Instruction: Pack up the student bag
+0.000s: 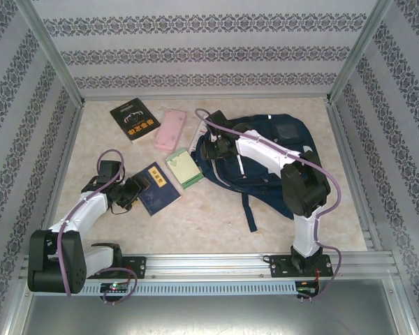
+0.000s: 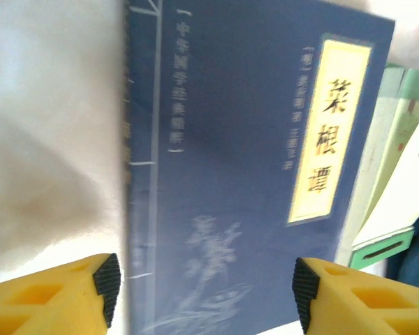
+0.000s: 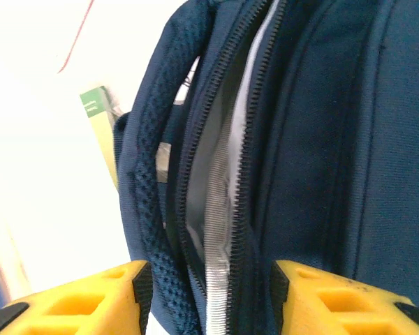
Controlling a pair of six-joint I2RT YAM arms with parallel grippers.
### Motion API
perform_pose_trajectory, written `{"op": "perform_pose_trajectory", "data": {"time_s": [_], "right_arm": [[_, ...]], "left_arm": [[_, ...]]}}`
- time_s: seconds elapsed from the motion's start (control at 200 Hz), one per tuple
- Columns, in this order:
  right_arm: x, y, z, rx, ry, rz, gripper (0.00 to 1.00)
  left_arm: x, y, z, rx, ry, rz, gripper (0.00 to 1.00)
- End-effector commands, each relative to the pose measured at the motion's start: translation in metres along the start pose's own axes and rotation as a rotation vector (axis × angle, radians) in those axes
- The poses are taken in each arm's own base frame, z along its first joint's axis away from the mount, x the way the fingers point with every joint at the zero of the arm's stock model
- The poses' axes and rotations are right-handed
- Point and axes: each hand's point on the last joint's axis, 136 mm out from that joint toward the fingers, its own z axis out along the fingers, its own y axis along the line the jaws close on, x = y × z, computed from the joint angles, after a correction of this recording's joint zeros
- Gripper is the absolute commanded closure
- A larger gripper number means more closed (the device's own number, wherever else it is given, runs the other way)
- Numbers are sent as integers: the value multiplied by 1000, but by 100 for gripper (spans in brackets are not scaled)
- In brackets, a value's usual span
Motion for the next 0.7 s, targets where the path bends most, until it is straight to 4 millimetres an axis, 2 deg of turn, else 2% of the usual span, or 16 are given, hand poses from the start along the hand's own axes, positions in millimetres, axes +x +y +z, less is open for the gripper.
{"op": "perform_pose_trajectory", "data": {"time_s": [0.0,0.11,0.215,0.325,0.48,0.605,0.694], "right_arm": [[-2,10,2,-26,2,4,49],[-3,13,2,-30,1,2,50],[-2,30,-2,-70,-16,-51,49],[6,66,-4,-167,-7,-114,52],[34,125,7,-282,51,-202,61],[55,157,25,-335,115,-234,65],[65,169,35,-335,141,-249,67]], "left_arm": [[-1,0,-3,-29,-8,37,36],[-1,0,0,-12,-12,25,36],[1,6,4,-36,1,14,33],[1,12,7,-61,-1,2,33],[2,14,11,-61,4,-10,33],[4,14,13,-47,10,-7,34],[5,10,13,-24,12,-7,36]]}}
